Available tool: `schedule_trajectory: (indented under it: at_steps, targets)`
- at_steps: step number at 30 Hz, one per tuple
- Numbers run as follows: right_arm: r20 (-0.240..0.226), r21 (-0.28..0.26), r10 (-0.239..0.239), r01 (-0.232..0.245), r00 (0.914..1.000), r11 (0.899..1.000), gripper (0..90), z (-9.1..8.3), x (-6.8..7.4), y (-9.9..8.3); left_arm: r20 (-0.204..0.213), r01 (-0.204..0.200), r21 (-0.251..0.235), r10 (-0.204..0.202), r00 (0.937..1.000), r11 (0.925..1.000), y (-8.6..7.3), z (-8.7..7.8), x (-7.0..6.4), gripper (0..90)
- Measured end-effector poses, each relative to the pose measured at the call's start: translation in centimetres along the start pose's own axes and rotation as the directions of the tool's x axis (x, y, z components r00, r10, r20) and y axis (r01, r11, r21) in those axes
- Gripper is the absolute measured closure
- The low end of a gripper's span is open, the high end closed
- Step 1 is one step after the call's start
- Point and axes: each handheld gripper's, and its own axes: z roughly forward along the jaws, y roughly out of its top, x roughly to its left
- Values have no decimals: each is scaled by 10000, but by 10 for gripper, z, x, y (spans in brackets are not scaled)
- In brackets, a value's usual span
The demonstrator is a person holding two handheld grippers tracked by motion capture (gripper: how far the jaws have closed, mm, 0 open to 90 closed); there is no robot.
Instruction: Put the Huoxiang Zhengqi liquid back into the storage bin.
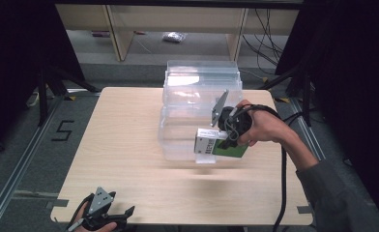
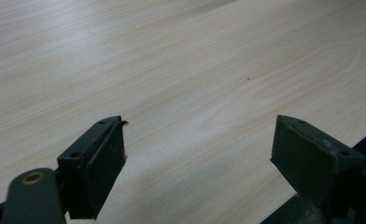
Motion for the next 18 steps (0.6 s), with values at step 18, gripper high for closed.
schedule_trajectory:
  at_steps: [18]
  targets:
    - [64,-149,224,-223,9997,9996,648,4,-47,-9,-1,27,46,-27,10000,10000,0,0,1,168]
